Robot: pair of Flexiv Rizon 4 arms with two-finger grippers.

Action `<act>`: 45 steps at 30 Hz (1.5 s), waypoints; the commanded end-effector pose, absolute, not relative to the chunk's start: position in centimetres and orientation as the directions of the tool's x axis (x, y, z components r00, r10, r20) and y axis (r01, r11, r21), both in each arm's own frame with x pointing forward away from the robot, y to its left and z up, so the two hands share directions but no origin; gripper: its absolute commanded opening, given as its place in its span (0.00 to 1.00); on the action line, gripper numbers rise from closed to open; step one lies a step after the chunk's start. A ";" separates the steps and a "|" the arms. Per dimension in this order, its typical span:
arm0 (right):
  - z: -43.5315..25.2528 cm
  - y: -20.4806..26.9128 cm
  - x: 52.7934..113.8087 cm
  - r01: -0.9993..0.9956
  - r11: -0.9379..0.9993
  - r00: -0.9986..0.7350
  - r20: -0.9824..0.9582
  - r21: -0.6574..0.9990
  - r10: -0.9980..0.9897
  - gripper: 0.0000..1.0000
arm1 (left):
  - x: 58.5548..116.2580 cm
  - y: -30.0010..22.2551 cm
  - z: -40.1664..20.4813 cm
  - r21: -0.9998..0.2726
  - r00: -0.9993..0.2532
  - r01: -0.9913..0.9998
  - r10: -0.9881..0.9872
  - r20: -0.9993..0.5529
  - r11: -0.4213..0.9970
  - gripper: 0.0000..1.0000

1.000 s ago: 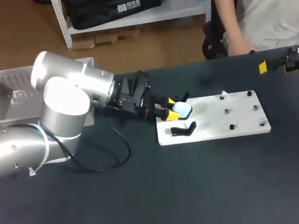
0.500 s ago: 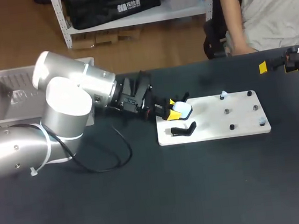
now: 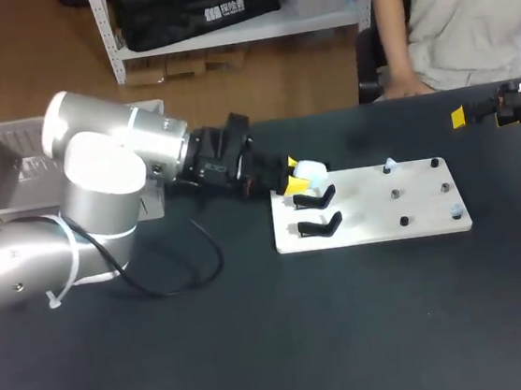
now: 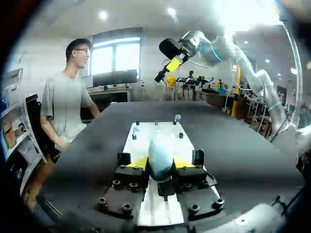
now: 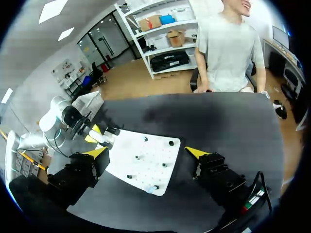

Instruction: Pick up each earbud case from the left stands, insert the matching earbuds, close the lid, and place the case in the box.

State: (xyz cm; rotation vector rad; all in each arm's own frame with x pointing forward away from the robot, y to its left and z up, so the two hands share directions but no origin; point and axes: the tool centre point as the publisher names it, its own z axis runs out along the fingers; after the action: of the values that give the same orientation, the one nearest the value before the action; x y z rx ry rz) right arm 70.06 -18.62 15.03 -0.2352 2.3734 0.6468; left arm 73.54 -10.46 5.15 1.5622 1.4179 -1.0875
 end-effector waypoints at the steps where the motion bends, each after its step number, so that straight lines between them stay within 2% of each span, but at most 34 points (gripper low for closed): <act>1: 15.0 -18.7 70.1 -0.327 0.861 -0.767 -0.642 0.390 -0.001 1.00 | 71.6 -9.2 7.5 -0.003 0.008 0.999 0.287 -0.958 -0.037 0.00; 14: 15.0 -18.7 70.1 -0.327 0.861 -0.767 -0.642 0.390 -0.001 1.00 | 68.7 -7.4 13.1 -0.009 -0.008 1.000 0.088 -0.996 -0.011 0.00; 39: 15.0 -18.7 70.1 -0.327 0.861 -0.767 -0.642 0.390 -0.001 1.00 | 68.7 -7.4 13.1 -0.009 -0.008 1.000 0.088 -0.996 -0.011 0.00; 45: 17.9 -15.8 68.8 -0.423 0.843 -0.708 -0.702 0.332 -0.079 1.00 | 67.1 -8.3 13.4 -0.001 0.001 1.000 0.069 -0.998 -0.031 0.00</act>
State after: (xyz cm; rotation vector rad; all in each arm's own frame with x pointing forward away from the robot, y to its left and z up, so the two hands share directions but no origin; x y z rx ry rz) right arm 70.00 -16.36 17.29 -0.3610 2.3093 0.6327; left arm 67.63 -8.14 13.53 1.2953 1.2453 -1.2124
